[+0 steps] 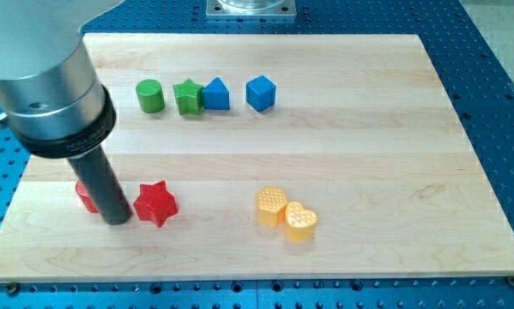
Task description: Move the red circle near to the bottom side of the green circle
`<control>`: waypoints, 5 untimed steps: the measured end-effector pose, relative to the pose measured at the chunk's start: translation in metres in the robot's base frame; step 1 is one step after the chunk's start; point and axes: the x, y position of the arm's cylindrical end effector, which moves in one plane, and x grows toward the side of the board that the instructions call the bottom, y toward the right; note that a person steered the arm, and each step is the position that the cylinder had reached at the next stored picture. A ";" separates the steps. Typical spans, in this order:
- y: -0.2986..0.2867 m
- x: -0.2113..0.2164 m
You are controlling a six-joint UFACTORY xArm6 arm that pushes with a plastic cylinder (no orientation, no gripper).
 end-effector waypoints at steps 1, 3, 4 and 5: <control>0.004 -0.046; -0.005 0.014; -0.054 -0.010; -0.003 -0.089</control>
